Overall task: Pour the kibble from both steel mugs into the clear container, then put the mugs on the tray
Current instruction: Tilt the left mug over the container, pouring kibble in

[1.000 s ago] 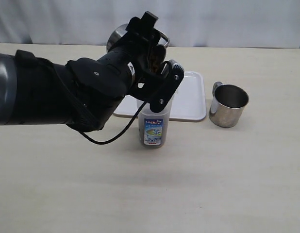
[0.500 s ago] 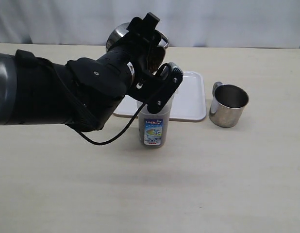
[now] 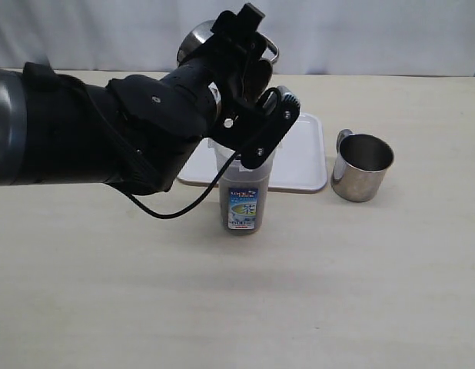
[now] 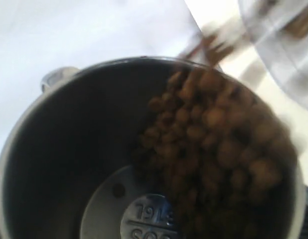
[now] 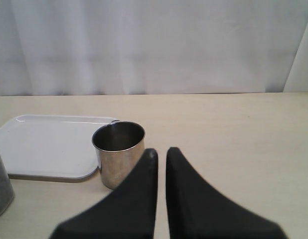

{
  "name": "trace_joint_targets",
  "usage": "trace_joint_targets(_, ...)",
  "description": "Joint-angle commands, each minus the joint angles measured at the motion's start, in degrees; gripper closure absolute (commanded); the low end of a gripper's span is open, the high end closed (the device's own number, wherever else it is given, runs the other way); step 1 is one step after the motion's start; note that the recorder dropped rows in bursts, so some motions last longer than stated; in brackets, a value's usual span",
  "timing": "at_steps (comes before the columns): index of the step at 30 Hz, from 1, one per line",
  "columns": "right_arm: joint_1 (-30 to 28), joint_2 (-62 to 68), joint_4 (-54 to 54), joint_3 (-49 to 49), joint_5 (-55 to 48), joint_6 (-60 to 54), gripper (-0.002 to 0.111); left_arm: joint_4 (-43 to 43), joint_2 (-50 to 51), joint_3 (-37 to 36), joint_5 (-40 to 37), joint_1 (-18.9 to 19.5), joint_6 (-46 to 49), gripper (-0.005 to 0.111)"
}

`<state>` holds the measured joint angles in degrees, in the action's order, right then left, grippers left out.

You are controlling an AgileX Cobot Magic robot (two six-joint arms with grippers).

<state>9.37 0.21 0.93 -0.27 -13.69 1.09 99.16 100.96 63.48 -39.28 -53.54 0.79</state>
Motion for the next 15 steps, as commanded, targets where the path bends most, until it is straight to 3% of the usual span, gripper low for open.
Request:
trace_joint_targets(1,0.1,-0.2,-0.1,0.3,0.1,-0.5,0.104,0.8,-0.4,0.5,-0.5,-0.5,3.1,0.107)
trace_joint_targets(15,0.1,-0.2,-0.1,0.3,0.1,-0.5,0.104,0.8,-0.4,0.5,-0.5,-0.5,13.1,0.107)
